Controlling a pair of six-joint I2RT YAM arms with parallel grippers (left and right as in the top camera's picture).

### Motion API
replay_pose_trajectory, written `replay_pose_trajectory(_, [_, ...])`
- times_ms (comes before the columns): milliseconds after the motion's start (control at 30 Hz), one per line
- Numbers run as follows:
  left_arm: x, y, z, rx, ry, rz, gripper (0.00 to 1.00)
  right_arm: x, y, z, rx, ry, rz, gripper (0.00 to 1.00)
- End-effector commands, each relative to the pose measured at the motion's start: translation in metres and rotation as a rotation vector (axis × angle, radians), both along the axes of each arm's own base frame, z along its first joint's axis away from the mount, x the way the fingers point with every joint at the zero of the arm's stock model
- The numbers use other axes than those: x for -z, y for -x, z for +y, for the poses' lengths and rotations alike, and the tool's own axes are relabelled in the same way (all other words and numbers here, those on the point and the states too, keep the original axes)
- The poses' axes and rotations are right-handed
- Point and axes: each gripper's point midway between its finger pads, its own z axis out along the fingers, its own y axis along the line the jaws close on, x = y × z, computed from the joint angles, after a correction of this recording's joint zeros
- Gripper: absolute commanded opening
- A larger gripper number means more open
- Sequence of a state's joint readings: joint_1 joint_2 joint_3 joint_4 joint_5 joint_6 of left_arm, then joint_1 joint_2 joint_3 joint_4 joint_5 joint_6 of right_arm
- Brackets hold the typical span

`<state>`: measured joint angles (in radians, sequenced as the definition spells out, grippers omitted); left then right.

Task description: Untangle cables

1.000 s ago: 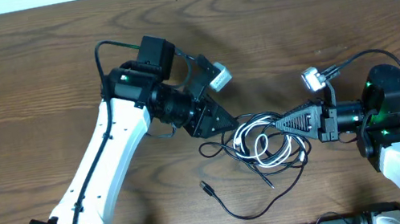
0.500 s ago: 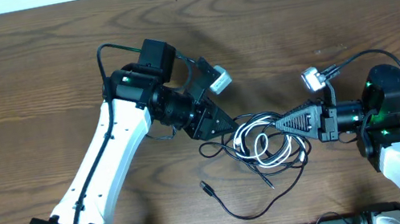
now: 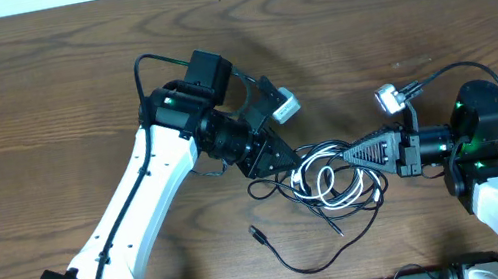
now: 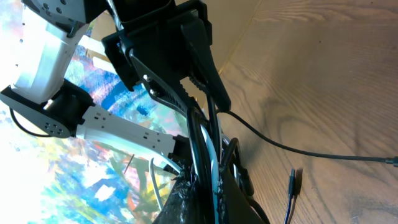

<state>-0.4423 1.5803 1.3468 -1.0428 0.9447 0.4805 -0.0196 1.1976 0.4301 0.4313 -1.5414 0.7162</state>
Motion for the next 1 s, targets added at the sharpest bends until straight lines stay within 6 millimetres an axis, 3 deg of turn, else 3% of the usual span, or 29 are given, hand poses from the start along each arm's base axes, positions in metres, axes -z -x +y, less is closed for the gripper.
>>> replay_pose_trajectory(0, [0.006,-0.002,0.005,0.004,-0.038,-0.038,0.23,-0.005,0.002,0.002,-0.028,-0.007,-0.005,0.01])
replay_pose_trajectory(167, [0.005,-0.004,0.004,0.004,-0.033,-0.049,0.08,-0.005,0.002,0.002,-0.028,-0.007,-0.006,0.01])
replay_pose_trajectory(567, [0.002,-0.017,0.004,-0.062,-0.021,-0.036,0.08,-0.004,-0.002,0.002,-0.009,0.006,-0.139,0.03])
replay_pose_trajectory(833, [-0.007,-0.032,0.020,-0.156,0.026,0.015,0.07,0.011,-0.042,-0.005,0.220,0.116,-0.200,0.17])
replay_pose_trajectory(967, [-0.012,-0.033,0.021,-0.160,0.057,0.029,0.08,0.017,-0.060,-0.012,0.326,0.166,-0.197,0.17])
